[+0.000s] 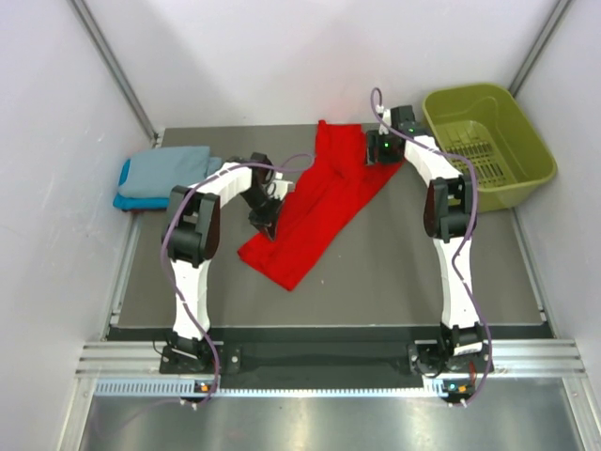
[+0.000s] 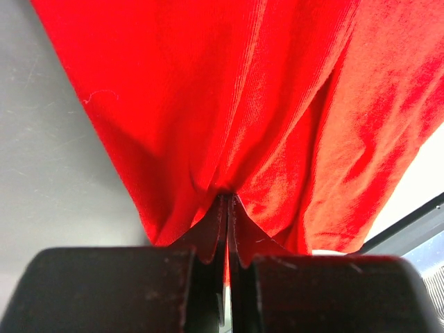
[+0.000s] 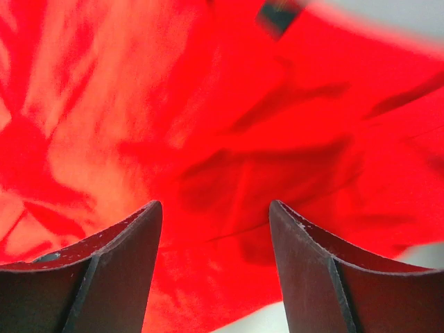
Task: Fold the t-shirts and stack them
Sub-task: Fold the tshirt
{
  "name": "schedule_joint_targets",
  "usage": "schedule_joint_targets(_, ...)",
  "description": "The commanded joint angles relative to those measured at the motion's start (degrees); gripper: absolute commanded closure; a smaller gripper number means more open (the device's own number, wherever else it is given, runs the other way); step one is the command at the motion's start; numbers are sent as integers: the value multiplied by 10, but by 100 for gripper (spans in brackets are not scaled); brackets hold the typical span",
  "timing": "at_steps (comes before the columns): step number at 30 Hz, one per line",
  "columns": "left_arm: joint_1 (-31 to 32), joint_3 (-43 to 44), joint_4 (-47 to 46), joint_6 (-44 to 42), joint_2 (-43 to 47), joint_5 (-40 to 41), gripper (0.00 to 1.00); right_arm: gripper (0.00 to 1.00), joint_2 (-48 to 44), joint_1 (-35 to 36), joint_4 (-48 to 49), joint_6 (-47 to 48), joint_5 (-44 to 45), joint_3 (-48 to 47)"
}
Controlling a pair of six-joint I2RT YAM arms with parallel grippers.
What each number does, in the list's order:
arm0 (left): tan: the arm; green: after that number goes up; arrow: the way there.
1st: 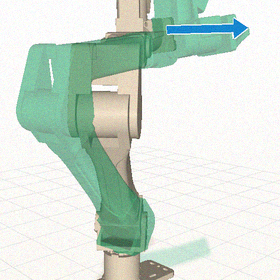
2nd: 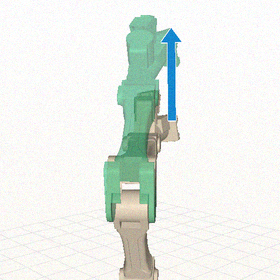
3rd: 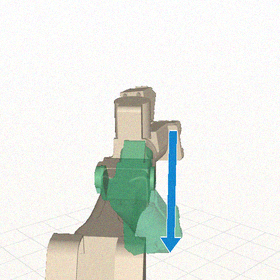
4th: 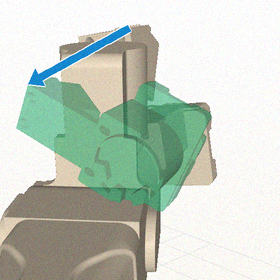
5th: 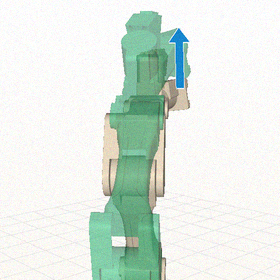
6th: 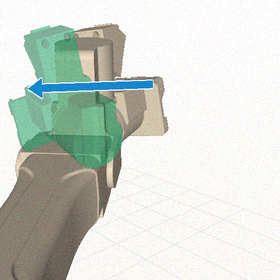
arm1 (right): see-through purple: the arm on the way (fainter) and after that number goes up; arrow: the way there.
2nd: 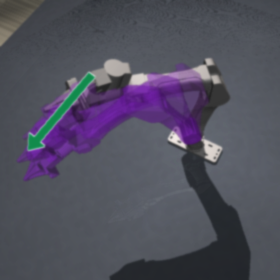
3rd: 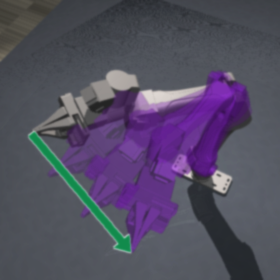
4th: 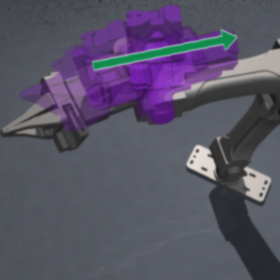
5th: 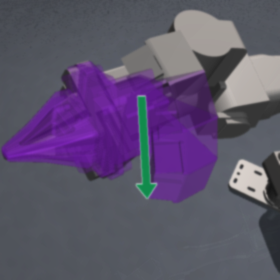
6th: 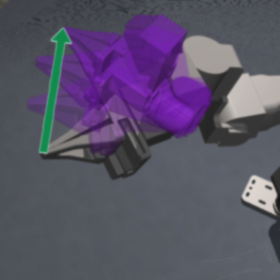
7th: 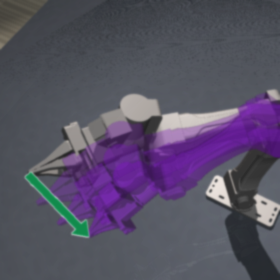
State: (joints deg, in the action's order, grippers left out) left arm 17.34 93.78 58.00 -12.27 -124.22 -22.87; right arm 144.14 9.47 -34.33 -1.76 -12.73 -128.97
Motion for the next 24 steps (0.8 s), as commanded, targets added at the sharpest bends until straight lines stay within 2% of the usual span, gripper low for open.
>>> schedule_joint_targets(1,4,-32,-38,-4,-4,9,100,36,-32,13,-19,-65,-72,28)
schedule_joint_targets(6,7,-35,-38,-1,-5,8,100,36,-4,13,-17,-70,-77,26)
schedule_joint_targets(10,16,-52,-39,1,0,13,100,35,20,13,-7,-79,-98,-11)
schedule_joint_targets(24,150,-144,-67,30,60,43,100,33,75,48,49,-131,-158,-87)
